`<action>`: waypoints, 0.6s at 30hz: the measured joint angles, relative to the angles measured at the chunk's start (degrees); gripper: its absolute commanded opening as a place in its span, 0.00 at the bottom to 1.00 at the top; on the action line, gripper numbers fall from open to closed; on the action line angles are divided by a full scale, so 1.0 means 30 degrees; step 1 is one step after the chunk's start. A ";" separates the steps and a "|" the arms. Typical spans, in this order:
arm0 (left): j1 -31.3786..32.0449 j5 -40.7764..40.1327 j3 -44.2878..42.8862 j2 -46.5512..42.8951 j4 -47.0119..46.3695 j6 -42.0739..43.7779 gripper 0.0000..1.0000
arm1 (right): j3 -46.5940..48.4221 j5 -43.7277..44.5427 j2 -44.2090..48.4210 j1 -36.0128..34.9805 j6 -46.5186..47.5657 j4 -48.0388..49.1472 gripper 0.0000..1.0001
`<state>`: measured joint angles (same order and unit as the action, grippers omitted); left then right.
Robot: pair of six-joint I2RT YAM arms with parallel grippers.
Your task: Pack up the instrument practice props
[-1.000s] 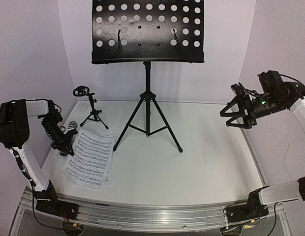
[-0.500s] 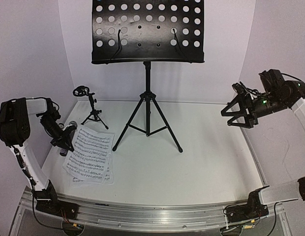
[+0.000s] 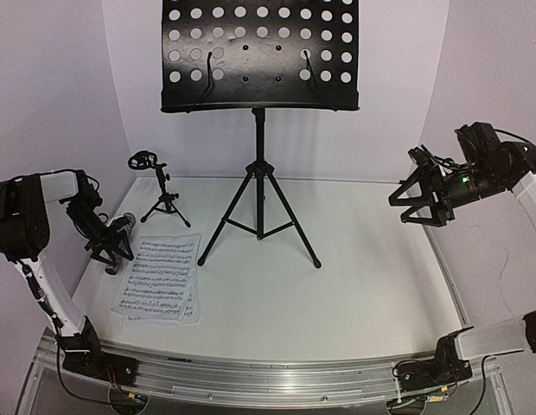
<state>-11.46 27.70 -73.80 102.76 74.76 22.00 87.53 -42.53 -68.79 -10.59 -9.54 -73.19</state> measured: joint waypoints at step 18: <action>0.4293 0.6815 0.2160 -1.3000 -0.9572 0.1878 0.74 | -0.3176 0.4786 -0.0237 -0.4005 -0.2919 0.9243 0.74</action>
<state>1.41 48.15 -67.32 63.75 46.05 27.64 78.00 -28.18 -69.51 -22.61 -18.30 -45.46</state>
